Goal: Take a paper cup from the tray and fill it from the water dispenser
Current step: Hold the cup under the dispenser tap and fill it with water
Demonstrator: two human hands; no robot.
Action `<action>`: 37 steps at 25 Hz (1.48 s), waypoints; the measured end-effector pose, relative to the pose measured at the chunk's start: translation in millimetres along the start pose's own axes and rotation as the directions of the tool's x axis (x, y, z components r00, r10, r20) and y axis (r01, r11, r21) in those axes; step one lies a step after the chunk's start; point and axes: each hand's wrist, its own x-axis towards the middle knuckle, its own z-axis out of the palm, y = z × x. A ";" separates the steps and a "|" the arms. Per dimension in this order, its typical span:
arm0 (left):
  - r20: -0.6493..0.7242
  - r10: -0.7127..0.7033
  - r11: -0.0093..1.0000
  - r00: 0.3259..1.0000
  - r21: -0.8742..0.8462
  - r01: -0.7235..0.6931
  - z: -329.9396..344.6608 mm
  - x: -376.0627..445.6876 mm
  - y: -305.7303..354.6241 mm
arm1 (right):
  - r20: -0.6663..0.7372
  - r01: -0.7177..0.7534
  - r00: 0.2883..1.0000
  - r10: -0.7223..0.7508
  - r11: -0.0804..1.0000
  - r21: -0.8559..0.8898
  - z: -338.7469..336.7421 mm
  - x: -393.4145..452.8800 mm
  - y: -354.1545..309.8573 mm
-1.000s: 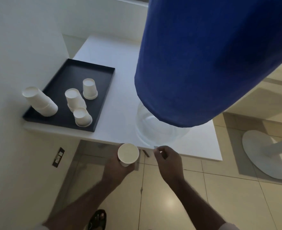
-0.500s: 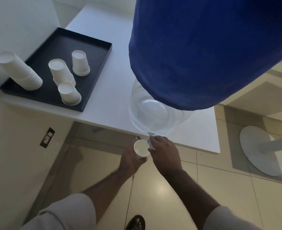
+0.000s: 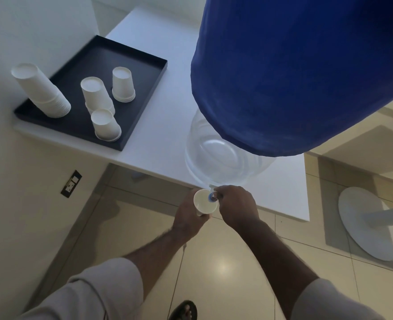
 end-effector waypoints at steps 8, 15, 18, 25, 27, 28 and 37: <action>-0.015 0.025 1.000 1.000 0.007 -0.025 2.8 3.7 -5.9 | -0.037 -0.002 0.999 0.002 1.000 -0.002 4.2 -2.2 -0.2; -0.029 0.051 0.999 0.998 0.001 -0.051 5.9 3.9 -6.7 | -0.034 -0.002 0.999 0.003 1.000 0.031 3.9 -1.6 0.7; -0.036 0.062 0.998 0.997 -0.001 -0.062 5.4 4.4 -5.9 | -0.033 -0.003 0.999 0.004 0.999 0.033 4.0 -1.7 1.0; -0.050 0.070 0.998 0.996 0.013 -0.069 4.4 4.1 -4.5 | -0.052 -0.004 0.999 0.007 0.999 0.053 6.4 -1.3 2.1; -0.052 0.074 0.997 0.996 0.009 -0.074 4.7 4.2 -5.4 | -0.055 -0.001 0.998 0.004 0.998 0.056 6.6 -1.9 2.5; -0.049 0.077 0.997 0.996 0.010 -0.077 4.8 4.1 -5.6 | -0.057 0.002 0.998 0.001 0.998 0.055 6.5 -2.0 2.6; -0.034 0.076 0.997 0.997 0.018 -0.075 4.5 6.1 -10.0 | -0.051 0.034 0.998 -0.034 0.999 -0.001 5.9 0.9 3.4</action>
